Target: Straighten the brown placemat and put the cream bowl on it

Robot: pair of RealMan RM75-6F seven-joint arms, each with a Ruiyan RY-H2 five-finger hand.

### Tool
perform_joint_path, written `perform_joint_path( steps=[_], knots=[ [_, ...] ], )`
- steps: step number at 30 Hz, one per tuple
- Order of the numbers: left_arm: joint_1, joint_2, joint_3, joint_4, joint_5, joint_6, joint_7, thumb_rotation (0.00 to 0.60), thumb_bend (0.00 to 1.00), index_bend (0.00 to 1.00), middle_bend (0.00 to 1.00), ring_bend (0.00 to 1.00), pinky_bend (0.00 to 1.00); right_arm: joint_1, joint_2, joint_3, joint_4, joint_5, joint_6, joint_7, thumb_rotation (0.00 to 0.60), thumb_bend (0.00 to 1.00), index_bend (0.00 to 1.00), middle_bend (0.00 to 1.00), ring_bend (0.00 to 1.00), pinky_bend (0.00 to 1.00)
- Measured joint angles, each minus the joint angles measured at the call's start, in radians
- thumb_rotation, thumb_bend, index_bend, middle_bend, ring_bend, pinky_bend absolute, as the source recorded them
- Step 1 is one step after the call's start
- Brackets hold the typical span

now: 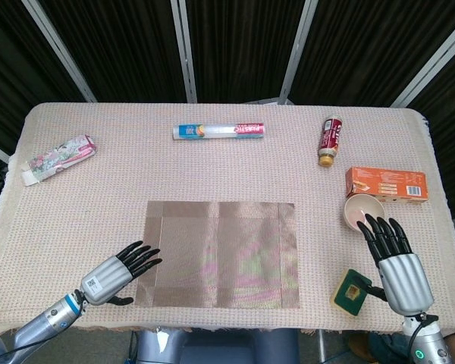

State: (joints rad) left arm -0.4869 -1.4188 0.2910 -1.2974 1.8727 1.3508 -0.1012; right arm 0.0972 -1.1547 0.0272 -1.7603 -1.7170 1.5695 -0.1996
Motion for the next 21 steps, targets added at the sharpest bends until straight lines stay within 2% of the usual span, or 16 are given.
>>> perform_joint_path(
  steps=[4,9,12,15,21],
  knots=[
    [0.01,0.066,-0.005,-0.056,0.004,0.061,-0.007,0.6,0.0,0.0,0.0,0.0,0.0,0.007,0.002,0.004,0.004,0.03,-0.029,0.011,0.6,0.0,0.0,0.0,0.0,0.0],
    [0.034,0.159,-0.046,-0.175,-0.049,0.136,-0.005,0.6,0.0,0.0,0.0,0.0,0.0,0.032,0.015,0.015,0.01,0.099,-0.105,0.052,0.6,0.0,0.0,0.0,0.0,0.0],
    [0.057,0.21,-0.085,-0.272,-0.121,0.161,0.025,0.6,0.0,0.0,0.0,0.0,0.0,0.064,0.027,0.034,0.026,0.163,-0.182,0.081,0.6,0.0,0.01,0.0,0.0,0.0],
    [0.082,0.251,-0.131,-0.354,-0.216,0.18,0.081,0.6,0.0,0.0,0.0,0.0,0.0,0.105,0.032,0.059,0.061,0.24,-0.271,0.099,0.6,0.0,0.07,0.0,0.0,0.0],
    [0.125,0.277,-0.231,-0.423,-0.41,0.201,0.19,0.6,0.0,0.0,0.0,0.0,0.0,0.184,-0.013,0.107,0.211,0.374,-0.4,0.099,0.6,0.0,0.16,0.0,0.0,0.0]
  ],
)
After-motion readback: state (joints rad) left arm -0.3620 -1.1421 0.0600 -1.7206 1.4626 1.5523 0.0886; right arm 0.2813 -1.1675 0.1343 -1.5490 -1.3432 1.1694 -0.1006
